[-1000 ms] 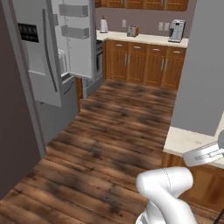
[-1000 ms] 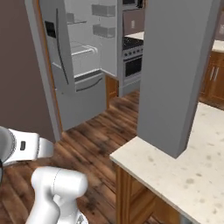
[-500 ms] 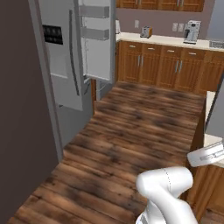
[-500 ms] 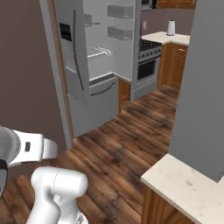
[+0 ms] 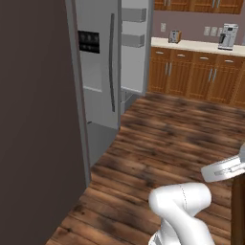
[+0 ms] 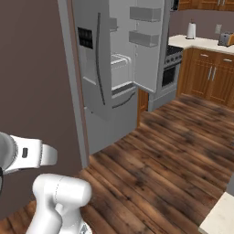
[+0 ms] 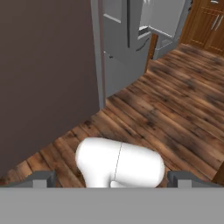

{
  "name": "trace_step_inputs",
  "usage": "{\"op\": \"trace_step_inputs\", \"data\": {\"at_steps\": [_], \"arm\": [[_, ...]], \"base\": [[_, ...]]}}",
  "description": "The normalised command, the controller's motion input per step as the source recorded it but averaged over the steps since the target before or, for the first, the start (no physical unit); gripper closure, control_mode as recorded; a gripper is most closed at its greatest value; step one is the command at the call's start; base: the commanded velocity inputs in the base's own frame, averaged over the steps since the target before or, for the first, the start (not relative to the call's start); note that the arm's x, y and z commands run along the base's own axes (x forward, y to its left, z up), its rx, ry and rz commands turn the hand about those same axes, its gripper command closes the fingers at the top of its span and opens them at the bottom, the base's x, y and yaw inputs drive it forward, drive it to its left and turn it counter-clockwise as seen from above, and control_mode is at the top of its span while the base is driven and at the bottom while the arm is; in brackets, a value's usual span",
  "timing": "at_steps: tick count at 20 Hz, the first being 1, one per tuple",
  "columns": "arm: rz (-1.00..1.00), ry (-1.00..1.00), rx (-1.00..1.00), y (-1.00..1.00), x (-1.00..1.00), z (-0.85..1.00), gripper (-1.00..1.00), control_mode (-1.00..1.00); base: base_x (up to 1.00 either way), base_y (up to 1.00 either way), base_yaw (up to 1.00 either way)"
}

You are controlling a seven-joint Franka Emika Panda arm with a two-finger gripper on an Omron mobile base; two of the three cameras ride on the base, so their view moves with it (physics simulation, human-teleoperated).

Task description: Retrieve the tangerine and orange from the fridge and place them into the bowl on the dining table.

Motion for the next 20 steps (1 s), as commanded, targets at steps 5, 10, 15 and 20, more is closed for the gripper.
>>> {"op": "trace_step_inputs", "data": {"at_steps": [5,10,15,20], "arm": [[0.0,0.0,0.0,0.0,0.0,0.0,-1.0,1.0],[0.0,0.0,0.0,0.0,0.0,0.0,-1.0,1.0],[0.0,0.0,0.0,0.0,0.0,0.0,-1.0,1.0],[0.0,0.0,0.0,0.0,0.0,0.0,-1.0,1.0]], "base": [[0.62,-0.48,-0.12],[0.76,-0.67,-0.12],[0.99,-0.3,-0.1],[0.99,-0.32,-0.09]]}}
